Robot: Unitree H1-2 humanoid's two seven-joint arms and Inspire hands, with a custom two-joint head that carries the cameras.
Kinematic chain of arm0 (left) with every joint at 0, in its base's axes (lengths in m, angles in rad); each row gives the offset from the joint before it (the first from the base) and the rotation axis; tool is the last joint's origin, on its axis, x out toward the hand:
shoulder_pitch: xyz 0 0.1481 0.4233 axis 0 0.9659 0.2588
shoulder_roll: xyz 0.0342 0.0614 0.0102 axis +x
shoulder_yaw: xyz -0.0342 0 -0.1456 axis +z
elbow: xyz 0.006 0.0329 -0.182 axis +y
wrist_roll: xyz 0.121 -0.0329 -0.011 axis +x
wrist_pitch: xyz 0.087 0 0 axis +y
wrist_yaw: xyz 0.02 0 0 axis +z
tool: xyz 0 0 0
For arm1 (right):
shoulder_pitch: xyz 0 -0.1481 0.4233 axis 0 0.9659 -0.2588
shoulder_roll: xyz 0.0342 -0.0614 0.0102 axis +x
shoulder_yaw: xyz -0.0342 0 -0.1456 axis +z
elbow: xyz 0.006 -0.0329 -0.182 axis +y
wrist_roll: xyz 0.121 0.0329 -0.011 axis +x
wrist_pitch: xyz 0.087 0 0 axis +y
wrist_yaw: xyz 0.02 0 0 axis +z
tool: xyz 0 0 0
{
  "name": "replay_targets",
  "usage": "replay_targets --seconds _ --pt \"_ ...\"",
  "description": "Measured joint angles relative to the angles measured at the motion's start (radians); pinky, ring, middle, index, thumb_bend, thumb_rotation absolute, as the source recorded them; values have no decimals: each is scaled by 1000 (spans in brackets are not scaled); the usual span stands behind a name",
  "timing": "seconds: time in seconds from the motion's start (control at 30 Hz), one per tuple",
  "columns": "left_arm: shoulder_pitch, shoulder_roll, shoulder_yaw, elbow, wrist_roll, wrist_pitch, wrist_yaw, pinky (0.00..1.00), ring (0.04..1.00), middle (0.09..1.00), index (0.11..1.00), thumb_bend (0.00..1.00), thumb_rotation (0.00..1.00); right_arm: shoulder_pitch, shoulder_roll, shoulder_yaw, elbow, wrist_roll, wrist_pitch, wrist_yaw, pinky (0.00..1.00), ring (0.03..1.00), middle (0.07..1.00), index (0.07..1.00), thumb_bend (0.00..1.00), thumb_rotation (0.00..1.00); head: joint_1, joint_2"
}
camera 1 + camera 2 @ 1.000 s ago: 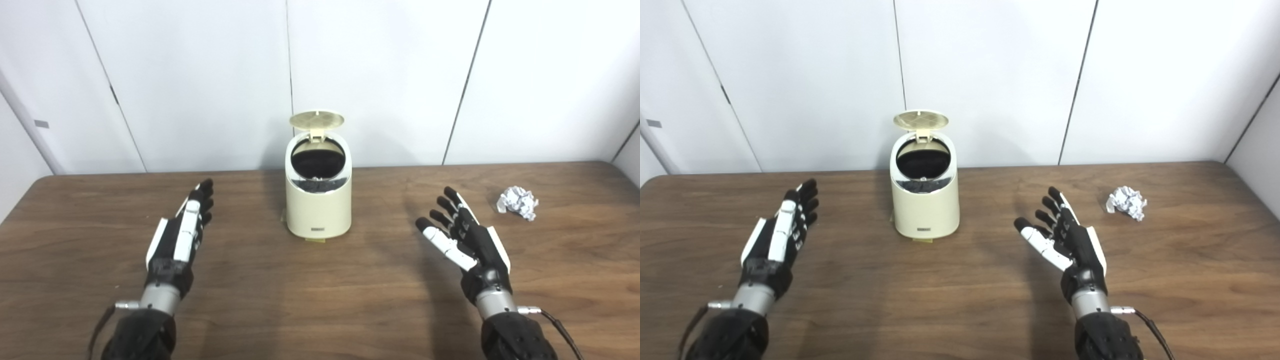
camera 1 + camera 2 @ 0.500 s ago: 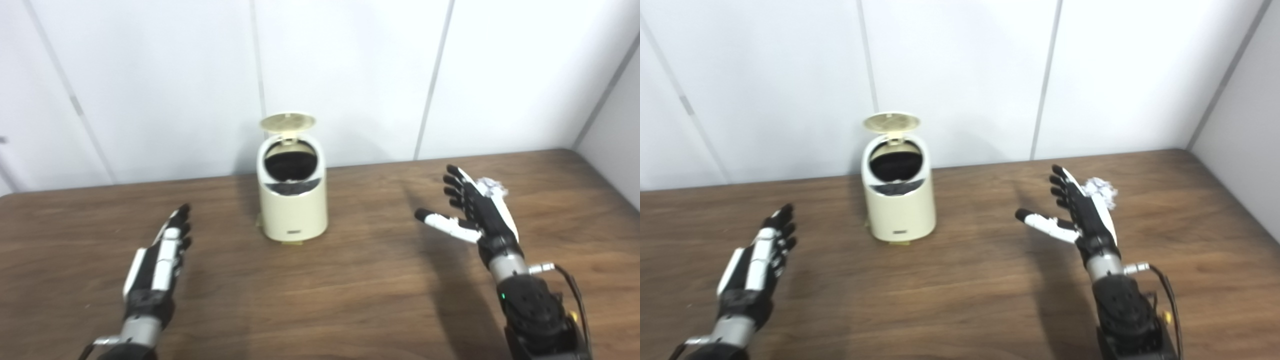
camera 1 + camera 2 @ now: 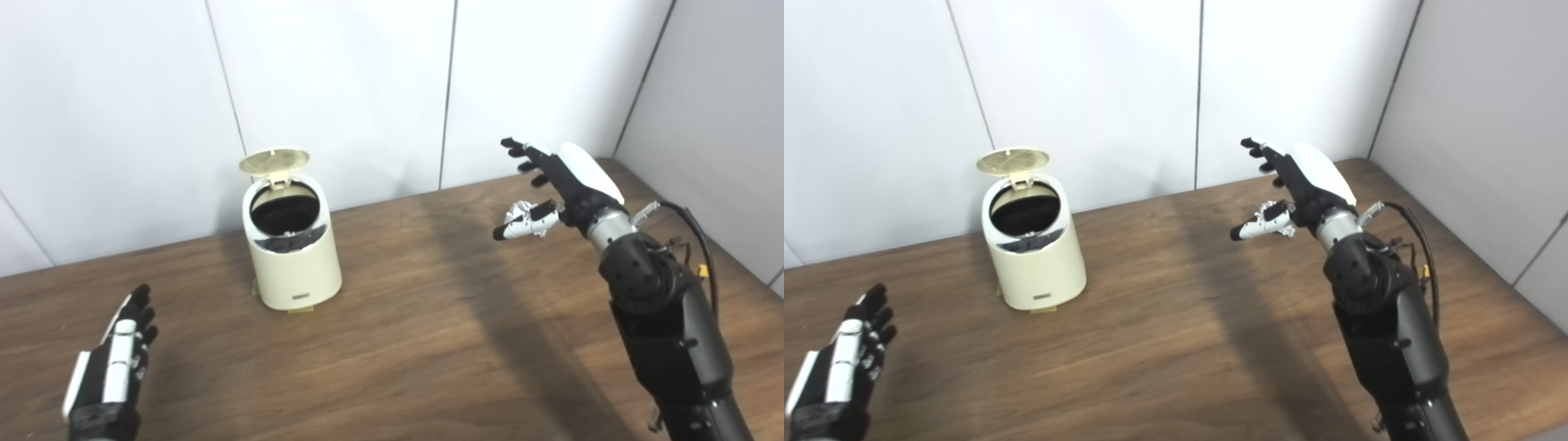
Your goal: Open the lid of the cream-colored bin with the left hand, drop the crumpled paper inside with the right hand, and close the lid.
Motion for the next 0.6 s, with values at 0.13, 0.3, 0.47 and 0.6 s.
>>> replay_targets --seconds 0.13,0.3,0.47,0.6 --pt "0 1 -2 -1 -4 9 4 1000 1000 1000 1000 428 899 -47 -49 -18 51 -68 0 23 752 880 905 873 819 108 -37 -6" --pt "1 19 -14 -16 6 39 5 1000 1000 991 1000 440 904 -90 -62 -52 171 -117 0 45 753 876 907 883 821 116 -48 -8" --pt "2 31 -11 -29 5 53 9 1000 1000 993 1000 439 886 -116 -61 -86 277 -141 0 61 762 867 896 883 829 114 -48 -8" --pt "2 30 -14 -32 5 60 9 1000 1000 991 1000 443 861 -151 -58 -99 356 -160 0 70 754 871 901 883 837 130 -51 -8"
